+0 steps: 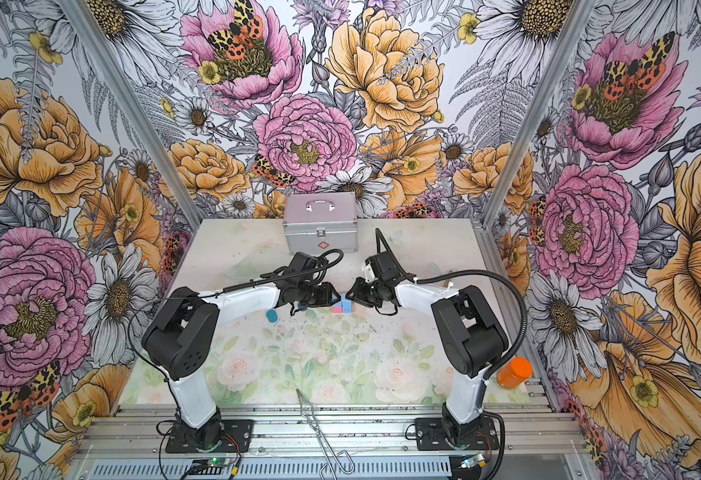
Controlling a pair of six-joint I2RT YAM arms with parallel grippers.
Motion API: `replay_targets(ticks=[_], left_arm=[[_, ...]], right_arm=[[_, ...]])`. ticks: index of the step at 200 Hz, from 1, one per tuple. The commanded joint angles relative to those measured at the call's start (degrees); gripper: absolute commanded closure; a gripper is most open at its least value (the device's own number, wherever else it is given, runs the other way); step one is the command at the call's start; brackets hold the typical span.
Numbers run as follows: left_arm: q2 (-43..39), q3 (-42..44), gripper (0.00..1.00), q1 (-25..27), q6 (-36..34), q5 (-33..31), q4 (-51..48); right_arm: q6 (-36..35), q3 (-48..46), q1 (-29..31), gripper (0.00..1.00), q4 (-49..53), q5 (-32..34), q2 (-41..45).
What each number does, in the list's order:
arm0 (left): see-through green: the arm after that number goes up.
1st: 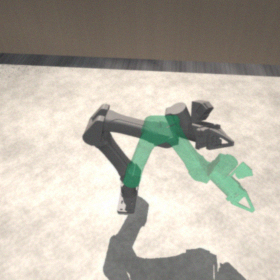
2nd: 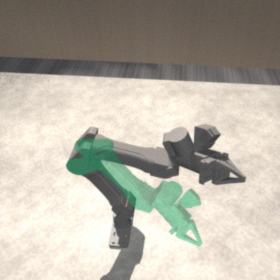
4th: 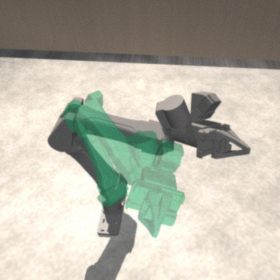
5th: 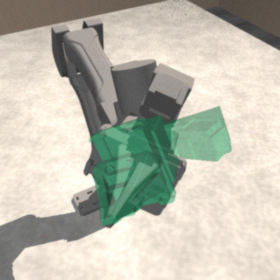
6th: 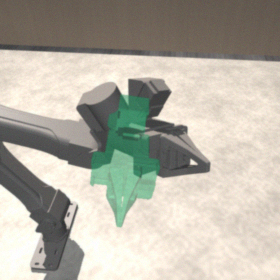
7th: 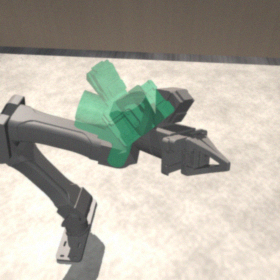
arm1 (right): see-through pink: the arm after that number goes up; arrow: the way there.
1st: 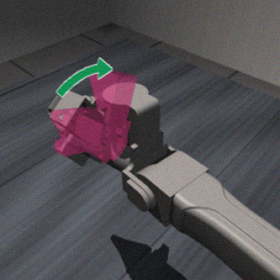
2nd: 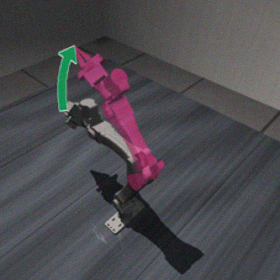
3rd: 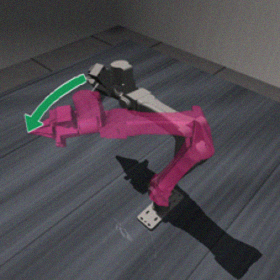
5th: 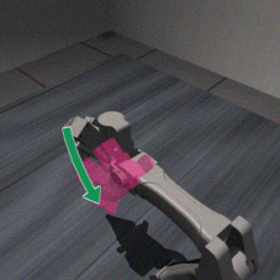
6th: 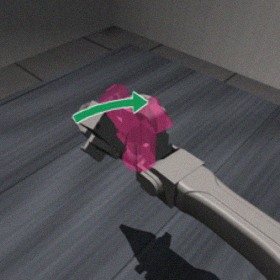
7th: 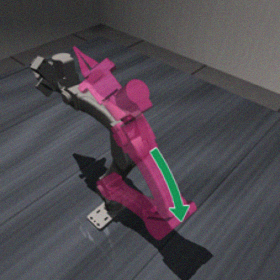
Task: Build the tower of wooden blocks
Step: 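Hold both grippers pressed against the light-blue cubes from opposite sides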
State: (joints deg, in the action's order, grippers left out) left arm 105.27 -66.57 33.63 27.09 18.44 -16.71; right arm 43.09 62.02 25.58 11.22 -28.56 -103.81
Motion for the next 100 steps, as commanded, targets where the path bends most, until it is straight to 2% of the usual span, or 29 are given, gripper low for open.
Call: replay_targets(ticks=[1,100], left_arm=[[0.99,-0.77,0.66,0.39,0.0,1.16,-0.12],[-0.41,0.18,0.67,0.45,0.21,0.54,-0.08]], right_arm=[[0.52,1.44,0.54,0.73,-0.93,-0.18,-1.03],[0.14,1.87,0.46,0.73,-0.76,-0.62,-1.48]])
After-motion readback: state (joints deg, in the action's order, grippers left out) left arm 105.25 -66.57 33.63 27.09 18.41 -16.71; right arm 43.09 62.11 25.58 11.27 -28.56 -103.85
